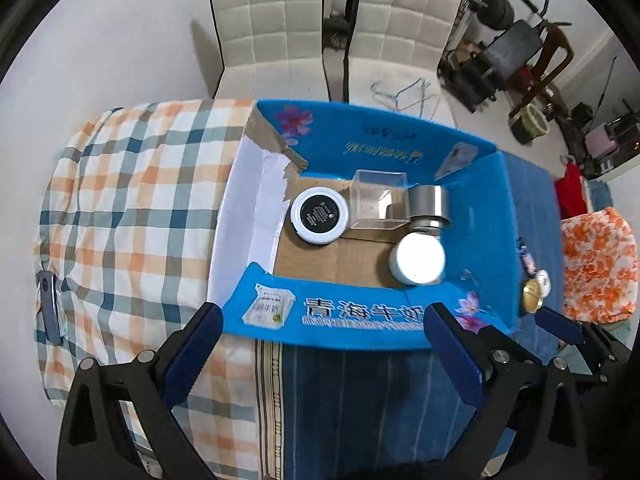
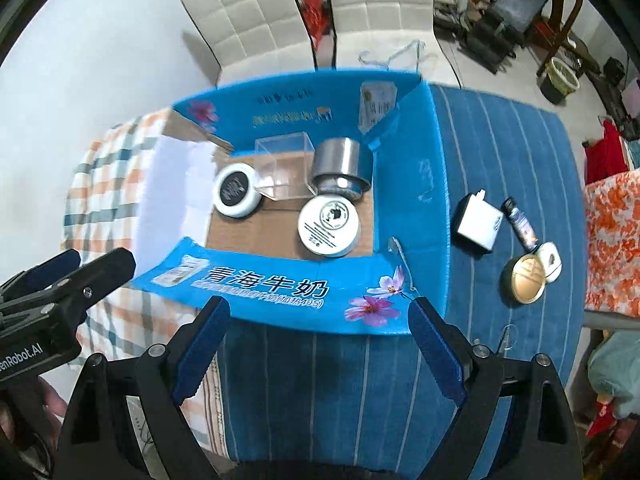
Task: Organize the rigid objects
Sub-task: 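Grasp the white earbud case with the right tool while the left tool grasps the gold tin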
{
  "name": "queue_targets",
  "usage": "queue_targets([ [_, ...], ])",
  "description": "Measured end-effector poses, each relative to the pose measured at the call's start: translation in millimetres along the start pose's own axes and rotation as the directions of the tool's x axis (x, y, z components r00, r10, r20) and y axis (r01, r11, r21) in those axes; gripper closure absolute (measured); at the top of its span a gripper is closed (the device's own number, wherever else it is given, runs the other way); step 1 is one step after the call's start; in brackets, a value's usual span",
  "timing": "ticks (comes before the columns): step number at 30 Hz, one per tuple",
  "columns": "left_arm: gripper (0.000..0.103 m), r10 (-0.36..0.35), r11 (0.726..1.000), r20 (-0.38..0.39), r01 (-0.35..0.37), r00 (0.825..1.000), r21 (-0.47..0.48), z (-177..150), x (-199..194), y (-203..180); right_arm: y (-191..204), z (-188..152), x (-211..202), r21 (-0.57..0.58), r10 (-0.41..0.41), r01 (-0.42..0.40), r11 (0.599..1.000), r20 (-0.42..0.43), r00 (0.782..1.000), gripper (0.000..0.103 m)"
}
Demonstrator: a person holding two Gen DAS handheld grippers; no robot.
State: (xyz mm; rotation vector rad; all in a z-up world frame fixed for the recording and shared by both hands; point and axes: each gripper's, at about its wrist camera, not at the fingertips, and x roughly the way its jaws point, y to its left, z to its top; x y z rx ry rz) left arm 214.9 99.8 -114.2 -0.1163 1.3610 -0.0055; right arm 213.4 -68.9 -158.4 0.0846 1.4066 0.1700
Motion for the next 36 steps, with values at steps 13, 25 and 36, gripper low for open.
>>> queue_targets([
  [13, 0.0, -0.03, 0.999, 0.082, 0.027, 0.996, 0.041, -24, -54, -26, -28, -32, -64, 0.024, 0.08, -0.082, 0.996, 0.076, 0.994, 0.01],
  [25, 0.0, -0.177, 0.917, -0.031, 0.176, 0.984, 0.357, -32, 15, -217, -242, -87, -42, 0.446, -0.084, 0.064, 0.893, 0.025, 0.996, 0.01],
  [36, 0.005, -0.135, 0.874, -0.175, 0.2, 0.975, 0.443, -44, 142, -358, -387, -95, 34, 0.574, -0.155, 0.162, 0.802, -0.063, 0.986, 0.031],
])
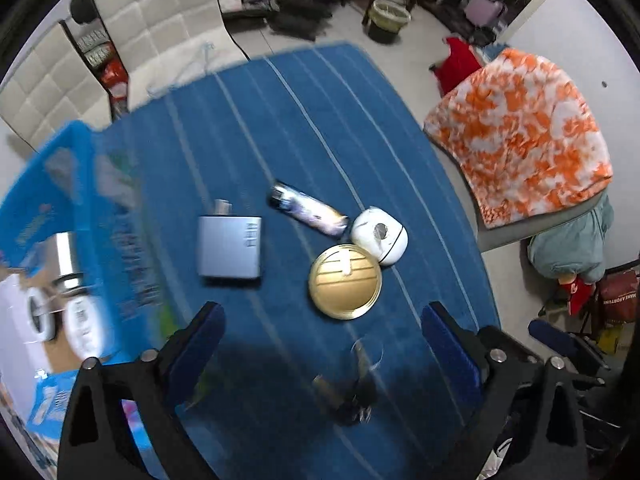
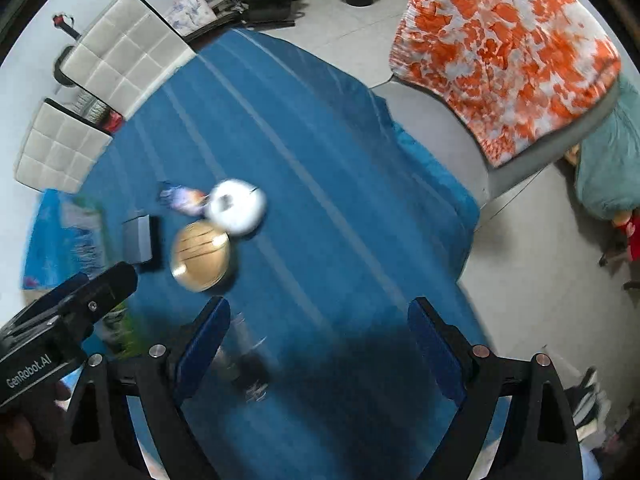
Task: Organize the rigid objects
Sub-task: 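Grasp the white earbud case with the right tool while the left tool grasps the gold tin, then lift the earbud case and gold tin and carry both toward the blue box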
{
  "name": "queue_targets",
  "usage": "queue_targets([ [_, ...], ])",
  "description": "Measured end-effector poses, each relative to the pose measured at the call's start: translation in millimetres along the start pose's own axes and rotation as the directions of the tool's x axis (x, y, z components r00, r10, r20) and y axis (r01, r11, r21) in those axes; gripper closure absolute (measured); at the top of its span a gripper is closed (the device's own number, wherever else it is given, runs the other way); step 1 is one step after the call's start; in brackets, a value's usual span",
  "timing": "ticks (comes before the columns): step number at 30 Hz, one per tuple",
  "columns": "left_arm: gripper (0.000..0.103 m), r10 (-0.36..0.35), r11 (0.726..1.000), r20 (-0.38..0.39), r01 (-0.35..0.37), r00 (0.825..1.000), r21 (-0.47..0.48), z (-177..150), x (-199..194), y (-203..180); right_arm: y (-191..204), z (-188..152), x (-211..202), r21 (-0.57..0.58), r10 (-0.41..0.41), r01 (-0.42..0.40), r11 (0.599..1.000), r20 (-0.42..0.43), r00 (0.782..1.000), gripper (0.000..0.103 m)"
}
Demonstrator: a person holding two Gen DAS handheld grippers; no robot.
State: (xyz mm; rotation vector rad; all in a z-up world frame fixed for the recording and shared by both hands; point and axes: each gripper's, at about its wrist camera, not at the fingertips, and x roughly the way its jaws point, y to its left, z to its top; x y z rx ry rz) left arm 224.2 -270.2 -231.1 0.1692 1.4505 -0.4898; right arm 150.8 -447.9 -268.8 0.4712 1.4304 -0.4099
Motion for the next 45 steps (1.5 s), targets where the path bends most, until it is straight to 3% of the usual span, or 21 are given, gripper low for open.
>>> queue_targets([
  [1, 0.006, 0.012, 1.0, -0.025, -0.013, 1.0, -0.026, 3, 13, -1, -2, 8, 12, -0.025, -0.015, 0.015, 1.0, -0.019, 1.0, 0.041],
  [3, 0.013, 0.009, 0.999, -0.07, -0.011, 0.997, -0.036, 6, 35, -2, -6, 18, 23, -0.057, -0.04, 0.038, 0.998, -0.029, 0.999, 0.041],
  [7, 0.013, -0.003, 0.999, -0.119, -0.001, 0.993, -0.034, 8, 65, -9, -8, 32, 36, -0.117, -0.042, 0.038, 0.992, -0.032, 0.999, 0.04],
  [9, 0.013, -0.013, 1.0, -0.146, 0.008, 0.989, -0.03, 8, 80, -13, -5, 38, 42, -0.152, -0.047, 0.041, 0.987, -0.036, 0.998, 0.035],
  [10, 0.018, -0.015, 0.999, -0.167, 0.008, 0.986, -0.041, 7, 90, -13, -2, 40, 43, -0.169, -0.047, 0.04, 0.985, -0.038, 0.998, 0.034],
  [12, 0.038, -0.005, 0.998, -0.127, -0.002, 0.992, -0.057, 6, 87, -12, 8, 45, 48, -0.222, -0.054, 0.045, 0.974, -0.033, 0.998, 0.034],
  [17, 0.039, 0.026, 0.99, -0.111, -0.042, 0.993, -0.137, -8, 73, 15, 47, 51, 50, -0.339, -0.03, 0.026, 0.94, -0.005, 1.0, 0.034],
  [23, 0.039, 0.048, 0.982, -0.109, -0.067, 0.993, -0.179, -16, 69, 39, 108, 44, 76, -0.51, -0.046, 0.038, 0.859, -0.004, 0.999, 0.03],
  [27, 0.039, 0.038, 0.977, -0.108, -0.06, 0.993, -0.203, -12, 74, 38, 112, 48, 94, -0.451, 0.006, -0.034, 0.892, -0.063, 0.998, 0.034],
  [30, 0.039, 0.038, 0.978, -0.105, -0.058, 0.994, -0.201, -12, 76, 35, 109, 48, 92, -0.449, -0.042, 0.033, 0.893, -0.009, 0.999, 0.059],
  [34, 0.038, 0.043, 0.981, -0.095, -0.06, 0.995, -0.184, -10, 79, 34, 102, 43, 94, -0.447, -0.082, 0.069, 0.892, -0.01, 0.997, 0.059],
  [37, 0.038, 0.05, 0.983, -0.096, -0.066, 0.994, -0.171, -9, 82, 32, 82, 40, 92, -0.366, -0.075, 0.055, 0.929, -0.039, 0.996, 0.06],
  [41, 0.039, 0.054, 0.981, -0.086, -0.069, 0.995, -0.18, -10, 83, 30, 57, 37, 89, -0.236, 0.006, -0.025, 0.971, -0.081, 0.997, 0.062],
  [45, 0.039, 0.06, 0.982, -0.064, -0.07, 0.996, -0.174, -15, 74, 25, 47, 26, 81, -0.224, 0.017, -0.03, 0.974, -0.062, 0.998, 0.063],
])
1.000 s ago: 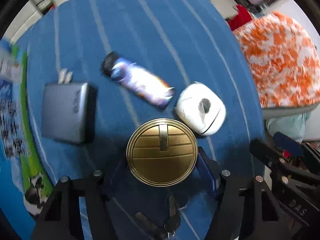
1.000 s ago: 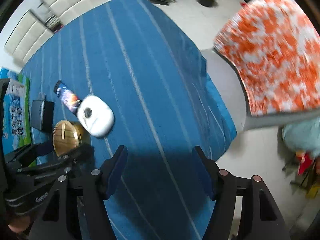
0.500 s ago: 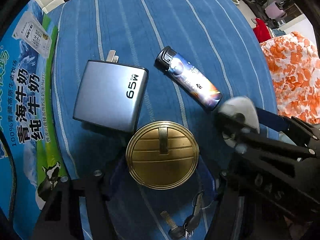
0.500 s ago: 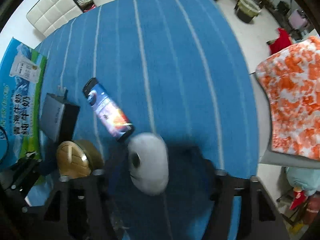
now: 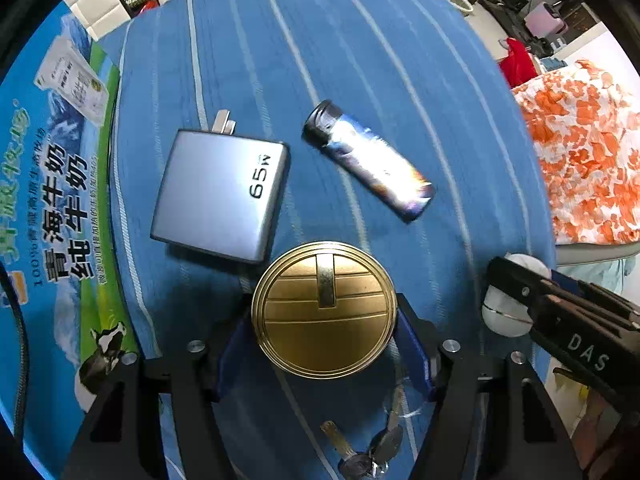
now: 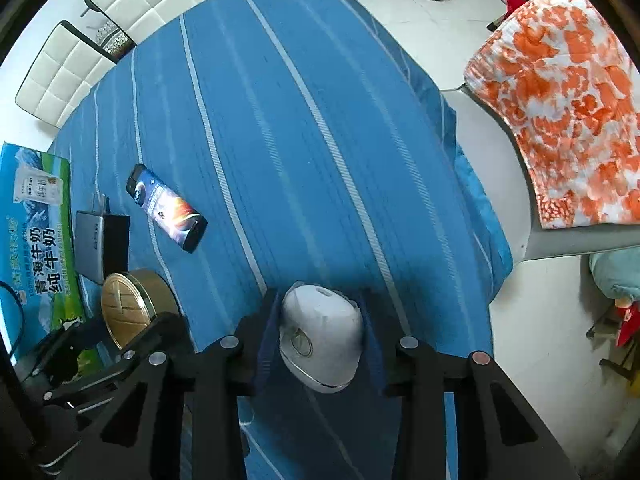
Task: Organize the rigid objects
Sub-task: 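Lift the earbud case and gold tin and carry both toward the blue box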
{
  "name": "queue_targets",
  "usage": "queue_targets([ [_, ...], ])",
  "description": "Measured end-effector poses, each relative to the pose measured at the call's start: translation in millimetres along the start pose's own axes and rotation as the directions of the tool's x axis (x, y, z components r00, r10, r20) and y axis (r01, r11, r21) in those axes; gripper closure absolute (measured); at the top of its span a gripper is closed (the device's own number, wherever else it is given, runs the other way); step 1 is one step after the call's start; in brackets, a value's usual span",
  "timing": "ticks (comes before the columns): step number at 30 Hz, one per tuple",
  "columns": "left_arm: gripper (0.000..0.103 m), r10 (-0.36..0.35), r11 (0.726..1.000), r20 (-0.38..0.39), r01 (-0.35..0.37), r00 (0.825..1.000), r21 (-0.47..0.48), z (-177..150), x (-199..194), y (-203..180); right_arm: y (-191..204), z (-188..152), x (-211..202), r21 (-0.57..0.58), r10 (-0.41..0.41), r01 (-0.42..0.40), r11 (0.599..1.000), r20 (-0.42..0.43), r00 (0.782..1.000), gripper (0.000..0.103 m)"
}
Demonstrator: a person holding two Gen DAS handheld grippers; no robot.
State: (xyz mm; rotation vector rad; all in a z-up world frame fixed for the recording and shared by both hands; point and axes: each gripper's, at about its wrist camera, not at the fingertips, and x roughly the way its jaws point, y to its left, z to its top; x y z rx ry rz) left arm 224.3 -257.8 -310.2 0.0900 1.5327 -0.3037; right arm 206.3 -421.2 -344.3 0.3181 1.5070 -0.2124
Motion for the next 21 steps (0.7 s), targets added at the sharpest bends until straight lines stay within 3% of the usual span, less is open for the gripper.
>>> queue_targets([
  [4, 0.039, 0.007, 0.999, 0.031, -0.008, 1.0, 0.035, -2, -12, -5, 0, -4, -3, -0.022, 0.011, -0.011, 1.0, -0.02, 1.0, 0.067],
  [6, 0.04, 0.013, 0.999, 0.027, -0.014, 1.0, 0.039, -2, -11, -4, -1, -7, -1, -0.003, -0.023, 0.023, 1.0, -0.014, 1.0, 0.066],
  [10, 0.04, 0.036, 0.998, 0.007, -0.036, 0.999, 0.052, -1, -2, -2, -4, -11, 3, 0.041, -0.009, 0.011, 0.999, -0.05, 0.999, 0.056],
  [14, 0.04, 0.041, 0.997, -0.003, -0.04, 0.999, 0.061, -1, 3, -1, 4, -15, 6, -0.023, -0.1, 0.1, 0.995, -0.037, 0.994, 0.056],
  [17, 0.04, 0.042, 0.997, -0.001, -0.042, 0.999, 0.071, -1, 4, -4, 11, -15, 3, -0.031, -0.137, 0.135, 0.99, -0.053, 0.989, 0.061],
  [19, 0.04, 0.029, 0.997, -0.005, -0.029, 1.0, 0.069, -2, 2, -7, 12, -15, -5, -0.031, -0.137, 0.136, 0.99, -0.048, 0.989, 0.075],
  [21, 0.04, 0.021, 0.997, 0.005, -0.022, 1.0, 0.074, -5, -5, -10, 15, -17, -19, -0.04, -0.132, 0.131, 0.991, -0.029, 0.991, 0.077],
])
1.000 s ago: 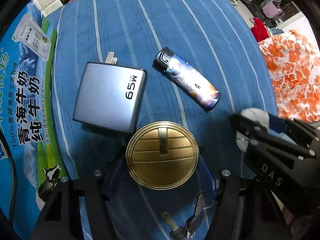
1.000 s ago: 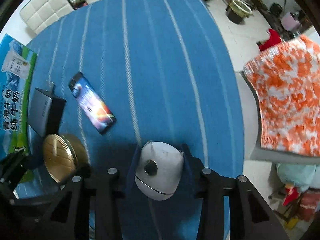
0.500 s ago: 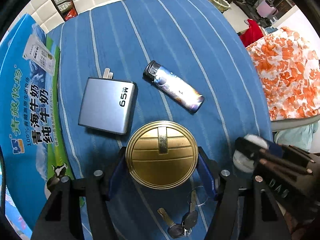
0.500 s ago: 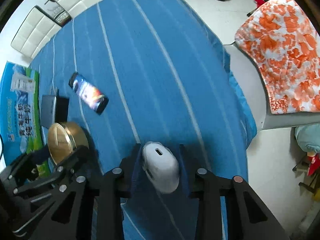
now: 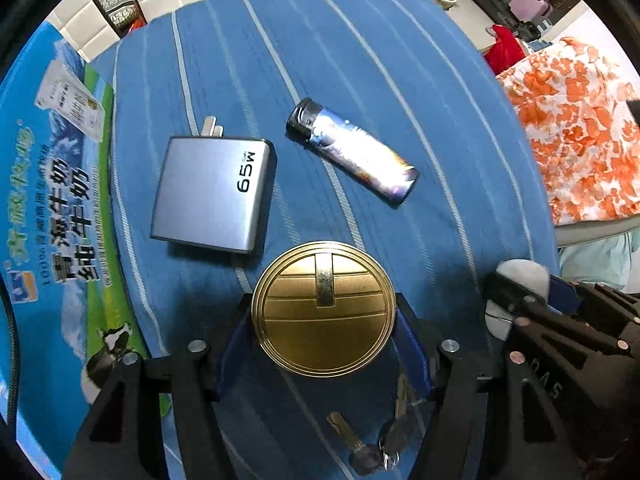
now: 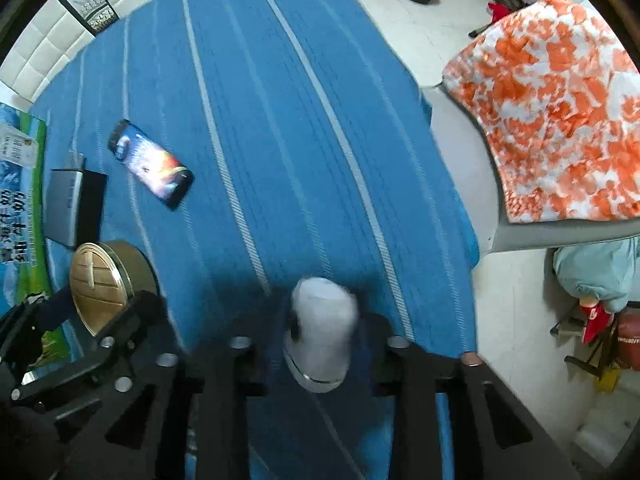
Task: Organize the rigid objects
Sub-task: 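Lift the earbud case and gold tin and carry both toward the blue box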
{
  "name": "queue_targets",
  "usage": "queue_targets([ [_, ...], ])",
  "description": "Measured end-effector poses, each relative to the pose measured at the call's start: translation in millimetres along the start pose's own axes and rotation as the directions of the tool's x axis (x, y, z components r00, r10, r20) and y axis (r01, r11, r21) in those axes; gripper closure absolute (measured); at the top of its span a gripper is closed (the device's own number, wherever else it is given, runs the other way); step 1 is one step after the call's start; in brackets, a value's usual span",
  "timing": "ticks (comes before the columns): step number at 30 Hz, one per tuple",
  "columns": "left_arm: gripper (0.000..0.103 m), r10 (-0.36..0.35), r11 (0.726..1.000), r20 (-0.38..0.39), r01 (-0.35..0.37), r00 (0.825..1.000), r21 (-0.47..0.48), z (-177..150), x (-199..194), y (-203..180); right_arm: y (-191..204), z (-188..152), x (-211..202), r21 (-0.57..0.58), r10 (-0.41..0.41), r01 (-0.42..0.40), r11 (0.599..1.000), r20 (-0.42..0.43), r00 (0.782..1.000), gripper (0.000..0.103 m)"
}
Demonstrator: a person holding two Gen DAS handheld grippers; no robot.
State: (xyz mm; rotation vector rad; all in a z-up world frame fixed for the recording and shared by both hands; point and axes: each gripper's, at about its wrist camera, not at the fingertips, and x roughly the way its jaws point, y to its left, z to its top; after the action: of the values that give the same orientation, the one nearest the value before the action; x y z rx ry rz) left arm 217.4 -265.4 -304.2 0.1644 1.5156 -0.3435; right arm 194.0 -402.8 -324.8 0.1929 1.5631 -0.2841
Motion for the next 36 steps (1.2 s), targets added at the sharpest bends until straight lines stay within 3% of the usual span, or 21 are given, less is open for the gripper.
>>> queue_targets([
  [5, 0.04, -0.015, 0.999, 0.03, 0.014, 0.999, 0.039, -5, -19, -1, -6, -5, -1, 0.016, 0.13, -0.13, 0.991, -0.025, 0.991, 0.077],
  [9, 0.04, -0.026, 1.0, 0.019, 0.026, 0.999, 0.01, -4, -17, 10, -19, -9, 10, 0.101, 0.204, -0.196, 0.975, -0.077, 0.976, 0.063],
  [12, 0.04, -0.028, 1.0, 0.023, 0.028, 0.999, 0.0, -4, -20, 19, -18, -12, 13, 0.095, 0.182, -0.174, 0.98, -0.083, 0.98, 0.053],
  [15, 0.04, -0.023, 1.0, 0.029, 0.023, 0.999, 0.0, -5, -21, 22, -18, -12, 15, 0.104, 0.168, -0.162, 0.981, -0.046, 0.985, 0.05],
  [17, 0.04, -0.02, 1.0, 0.027, 0.02, 0.999, -0.001, -5, -20, 24, -16, -9, 13, 0.097, 0.118, -0.116, 0.988, -0.014, 0.993, 0.058],
  [23, 0.04, -0.021, 1.0, 0.031, 0.021, 0.999, -0.004, -7, -24, 28, -1, -17, 2, 0.048, 0.013, -0.014, 0.999, 0.015, 1.0, 0.061],
  [28, 0.04, -0.049, 0.999, 0.062, 0.049, 0.997, -0.005, -11, -48, 33, 7, -27, -43, 0.039, 0.074, -0.077, 0.996, 0.071, 0.995, 0.061],
  [36, 0.04, -0.07, 0.998, 0.244, 0.068, 0.967, 0.02, -30, -147, 59, 54, -52, -160, -0.077, 0.141, -0.126, 0.989, 0.241, 0.96, 0.062],
])
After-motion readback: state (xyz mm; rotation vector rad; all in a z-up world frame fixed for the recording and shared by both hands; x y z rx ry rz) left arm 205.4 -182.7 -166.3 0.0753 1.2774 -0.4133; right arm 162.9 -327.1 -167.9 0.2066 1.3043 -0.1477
